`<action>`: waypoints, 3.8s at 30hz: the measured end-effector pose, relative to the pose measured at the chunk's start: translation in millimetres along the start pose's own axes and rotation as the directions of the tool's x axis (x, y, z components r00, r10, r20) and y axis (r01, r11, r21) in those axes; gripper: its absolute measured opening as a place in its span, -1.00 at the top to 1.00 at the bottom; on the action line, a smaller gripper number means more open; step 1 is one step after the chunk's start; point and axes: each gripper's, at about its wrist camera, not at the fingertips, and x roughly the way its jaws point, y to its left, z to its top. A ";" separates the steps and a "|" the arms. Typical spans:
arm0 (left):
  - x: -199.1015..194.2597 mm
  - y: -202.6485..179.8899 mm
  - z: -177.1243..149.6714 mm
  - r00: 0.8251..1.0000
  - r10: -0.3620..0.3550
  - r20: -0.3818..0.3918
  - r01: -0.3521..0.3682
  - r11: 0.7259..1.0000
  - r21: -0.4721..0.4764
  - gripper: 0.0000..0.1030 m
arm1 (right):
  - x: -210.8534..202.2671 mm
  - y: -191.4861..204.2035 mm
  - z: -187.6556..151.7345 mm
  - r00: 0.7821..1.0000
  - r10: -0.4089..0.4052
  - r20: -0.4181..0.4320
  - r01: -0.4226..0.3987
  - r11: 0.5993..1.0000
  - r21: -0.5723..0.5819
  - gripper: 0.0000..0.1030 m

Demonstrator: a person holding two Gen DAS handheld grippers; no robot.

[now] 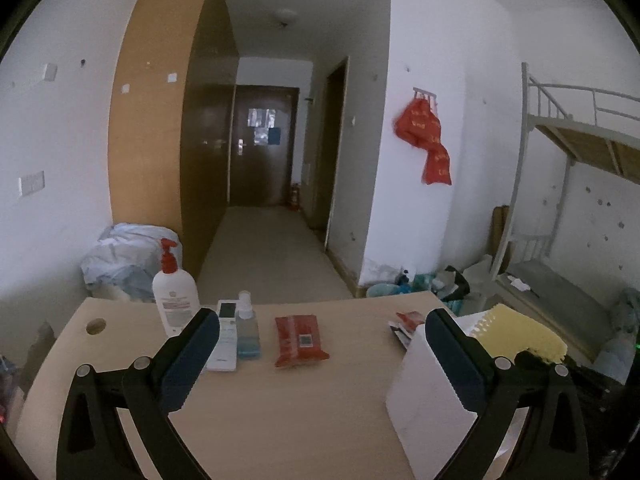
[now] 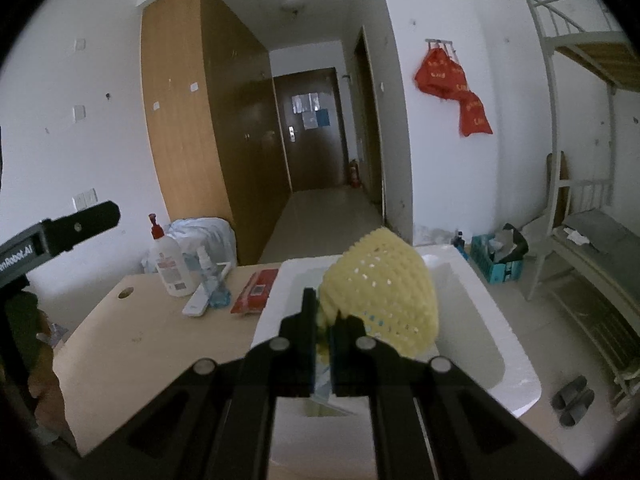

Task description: Organize soft objects

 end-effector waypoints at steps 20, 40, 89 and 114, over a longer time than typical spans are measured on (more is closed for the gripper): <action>0.5 3.2 0.7 1.000 -0.030 -0.007 0.030 1.000 -0.005 -0.99 | 0.8 5.5 3.1 0.998 -0.061 -0.026 0.060 0.997 -0.039 -0.73; -16.2 -7.1 -1.4 0.999 -0.054 0.007 0.054 0.999 -0.002 -0.99 | -24.3 15.8 -1.4 0.998 -0.062 0.011 0.062 0.997 -0.044 -0.73; -164.6 93.2 -53.3 0.980 0.154 0.130 -0.154 0.988 -0.006 -0.99 | -73.4 137.7 -30.2 0.986 0.111 0.121 -0.093 0.986 -0.141 -1.00; -159.2 122.8 -135.8 0.986 0.154 0.069 -0.149 0.986 -0.069 -0.99 | -73.9 156.8 -97.4 0.979 0.145 0.141 -0.124 0.981 -0.147 -1.00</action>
